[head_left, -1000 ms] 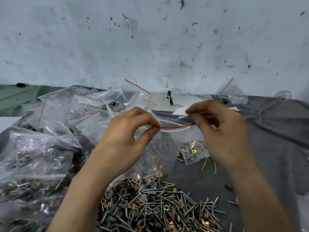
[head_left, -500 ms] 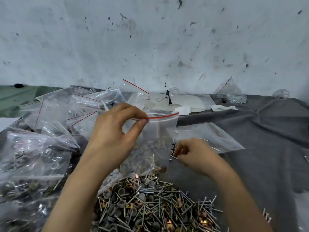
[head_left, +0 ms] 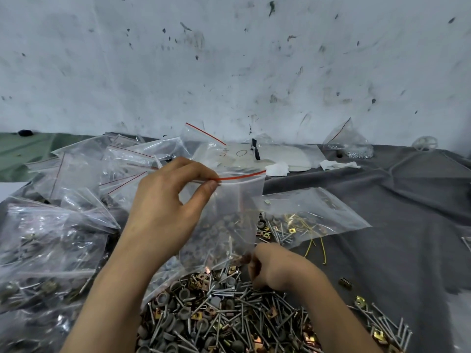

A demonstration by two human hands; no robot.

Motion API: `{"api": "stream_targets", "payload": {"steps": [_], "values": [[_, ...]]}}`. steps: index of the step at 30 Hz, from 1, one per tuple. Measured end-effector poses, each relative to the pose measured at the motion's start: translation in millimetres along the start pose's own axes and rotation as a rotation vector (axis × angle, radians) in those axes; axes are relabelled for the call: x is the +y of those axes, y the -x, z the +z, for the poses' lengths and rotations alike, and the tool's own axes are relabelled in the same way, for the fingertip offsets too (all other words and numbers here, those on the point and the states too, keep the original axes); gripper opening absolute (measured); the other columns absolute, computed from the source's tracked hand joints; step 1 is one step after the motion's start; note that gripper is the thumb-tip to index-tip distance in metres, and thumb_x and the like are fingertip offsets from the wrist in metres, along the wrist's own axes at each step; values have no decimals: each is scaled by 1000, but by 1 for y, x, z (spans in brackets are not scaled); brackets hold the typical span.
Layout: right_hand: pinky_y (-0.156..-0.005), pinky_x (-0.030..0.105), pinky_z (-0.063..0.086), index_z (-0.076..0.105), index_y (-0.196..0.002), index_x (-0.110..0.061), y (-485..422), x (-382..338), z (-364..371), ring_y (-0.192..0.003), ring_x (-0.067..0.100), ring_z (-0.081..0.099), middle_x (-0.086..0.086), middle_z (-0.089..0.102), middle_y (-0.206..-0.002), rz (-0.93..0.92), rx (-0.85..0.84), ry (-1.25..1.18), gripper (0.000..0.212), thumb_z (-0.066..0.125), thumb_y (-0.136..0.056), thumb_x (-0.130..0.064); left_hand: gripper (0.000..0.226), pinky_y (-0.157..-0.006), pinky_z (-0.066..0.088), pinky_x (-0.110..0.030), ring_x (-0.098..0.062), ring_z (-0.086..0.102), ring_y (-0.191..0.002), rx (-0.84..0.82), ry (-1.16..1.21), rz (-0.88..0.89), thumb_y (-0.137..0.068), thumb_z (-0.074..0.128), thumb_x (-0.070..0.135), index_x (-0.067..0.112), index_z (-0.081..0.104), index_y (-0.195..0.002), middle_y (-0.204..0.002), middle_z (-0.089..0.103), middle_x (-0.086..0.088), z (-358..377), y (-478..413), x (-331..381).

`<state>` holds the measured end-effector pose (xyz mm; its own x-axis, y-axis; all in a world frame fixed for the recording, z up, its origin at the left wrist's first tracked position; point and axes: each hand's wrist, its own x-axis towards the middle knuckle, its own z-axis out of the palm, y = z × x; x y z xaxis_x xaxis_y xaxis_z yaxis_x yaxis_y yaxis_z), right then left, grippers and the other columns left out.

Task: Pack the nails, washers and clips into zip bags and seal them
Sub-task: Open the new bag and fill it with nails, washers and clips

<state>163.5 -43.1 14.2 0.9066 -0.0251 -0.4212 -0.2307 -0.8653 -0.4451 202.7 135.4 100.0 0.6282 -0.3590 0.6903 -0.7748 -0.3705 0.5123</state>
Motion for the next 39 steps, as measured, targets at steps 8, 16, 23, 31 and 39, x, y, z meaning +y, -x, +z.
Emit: {"api": "stream_targets", "payload": {"steps": [8,16,23,31,39], "values": [[-75,26,48,68,-106,-11,22,9,-24,-86,14,58,2,65,-96,-49,117,-2,19,59,-89,-9,13,-75,41,-9,7,58,-88,-4,-8,-3,-87,65,22,34,66,-82,-89,63,20,-1,-1,1],[-62,11,43,63,-82,-23,67,7,-65,-72,10,60,-4,66,-74,-339,765,-520,18,68,-84,-6,9,-72,34,-5,3,57,-86,-100,-29,35,-86,68,14,22,72,-85,-92,65,13,3,0,6],[-78,22,48,61,-85,-35,79,-25,-58,-89,6,64,-14,68,-84,-643,1075,-528,23,68,-85,-12,13,-81,44,-17,0,61,-92,-164,16,143,-84,61,23,18,73,-87,-95,66,10,10,4,19],[-72,10,47,68,-90,-31,68,-13,-59,-85,-1,64,-13,70,-88,-554,1135,-677,18,59,-92,-16,11,-81,43,-11,1,61,-91,-133,14,147,-84,61,21,18,72,-86,-94,67,9,9,4,20],[-74,21,46,69,-81,-22,6,21,-19,-86,11,59,-3,67,-90,-55,437,-195,25,57,-88,-1,13,-77,36,-4,5,59,-90,-106,-9,113,-84,60,26,22,72,-86,-95,66,13,6,3,17]]}}
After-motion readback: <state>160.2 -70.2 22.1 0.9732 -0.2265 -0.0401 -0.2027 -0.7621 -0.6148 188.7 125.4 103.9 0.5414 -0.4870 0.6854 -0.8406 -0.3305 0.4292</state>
